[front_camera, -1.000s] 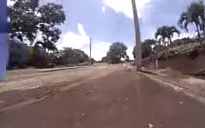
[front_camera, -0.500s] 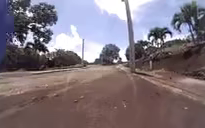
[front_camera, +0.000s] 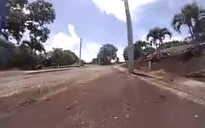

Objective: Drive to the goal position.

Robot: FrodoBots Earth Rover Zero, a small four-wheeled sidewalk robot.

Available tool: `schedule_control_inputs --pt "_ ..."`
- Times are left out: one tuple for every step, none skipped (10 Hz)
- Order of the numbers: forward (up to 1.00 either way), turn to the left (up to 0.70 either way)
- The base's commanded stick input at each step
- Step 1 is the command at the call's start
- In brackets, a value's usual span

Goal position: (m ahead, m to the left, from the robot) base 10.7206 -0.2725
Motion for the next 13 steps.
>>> schedule_control_inputs --pt "0.50 0.00" --pt "0.50 0.00" --pt "0.50 0.00" --pt "0.50 0.00" --pt "0.50 0.00" --pt "0.50 0.00" --pt "0.50 0.00" --pt "0.50 0.00" --pt "0.50 0.00" --pt "0.50 0.00" --pt "0.50 0.00" --pt "0.50 0.00" --pt "0.50 0.00"
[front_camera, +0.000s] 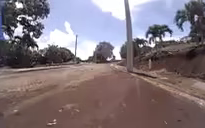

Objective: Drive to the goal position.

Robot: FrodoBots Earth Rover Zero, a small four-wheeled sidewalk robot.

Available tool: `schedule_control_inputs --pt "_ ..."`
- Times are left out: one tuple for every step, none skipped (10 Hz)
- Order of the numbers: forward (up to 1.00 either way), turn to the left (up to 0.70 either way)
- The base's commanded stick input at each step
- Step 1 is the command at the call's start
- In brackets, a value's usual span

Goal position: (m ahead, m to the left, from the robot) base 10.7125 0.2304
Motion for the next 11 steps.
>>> schedule_control_inputs --pt "0.50 0.00" --pt "0.50 0.00" --pt "0.50 0.00" --pt "0.50 0.00" --pt "0.50 0.00" --pt "0.50 0.00" --pt "0.50 0.00" --pt "0.50 0.00" --pt "0.50 0.00" --pt "0.50 0.00" --pt "0.50 0.00"
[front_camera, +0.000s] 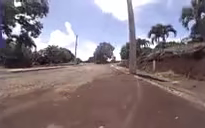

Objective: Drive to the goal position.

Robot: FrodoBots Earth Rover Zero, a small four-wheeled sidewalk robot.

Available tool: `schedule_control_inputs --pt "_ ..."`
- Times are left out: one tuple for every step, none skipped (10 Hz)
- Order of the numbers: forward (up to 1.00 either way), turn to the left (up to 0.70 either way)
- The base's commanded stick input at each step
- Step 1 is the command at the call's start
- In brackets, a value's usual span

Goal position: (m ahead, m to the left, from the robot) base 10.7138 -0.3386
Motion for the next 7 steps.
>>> schedule_control_inputs --pt "0.50 0.00" --pt "0.50 0.00" --pt "0.50 0.00" --pt "0.50 0.00" --pt "0.50 0.00" --pt "0.50 0.00" --pt "0.50 0.00"
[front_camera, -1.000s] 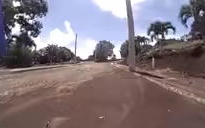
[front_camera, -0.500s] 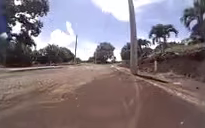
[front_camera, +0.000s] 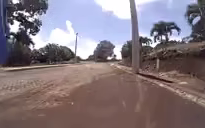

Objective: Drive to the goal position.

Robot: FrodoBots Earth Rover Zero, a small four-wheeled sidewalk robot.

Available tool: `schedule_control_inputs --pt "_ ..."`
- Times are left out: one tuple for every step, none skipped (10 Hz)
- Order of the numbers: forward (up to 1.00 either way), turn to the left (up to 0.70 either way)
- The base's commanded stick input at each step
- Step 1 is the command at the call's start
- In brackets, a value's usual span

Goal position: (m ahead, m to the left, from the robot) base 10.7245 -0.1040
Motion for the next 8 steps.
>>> schedule_control_inputs --pt "0.50 0.00" --pt "0.50 0.00" --pt "0.50 0.00" --pt "0.50 0.00" --pt "0.50 0.00" --pt "0.50 0.00" --pt "0.50 0.00" --pt "0.50 0.00"
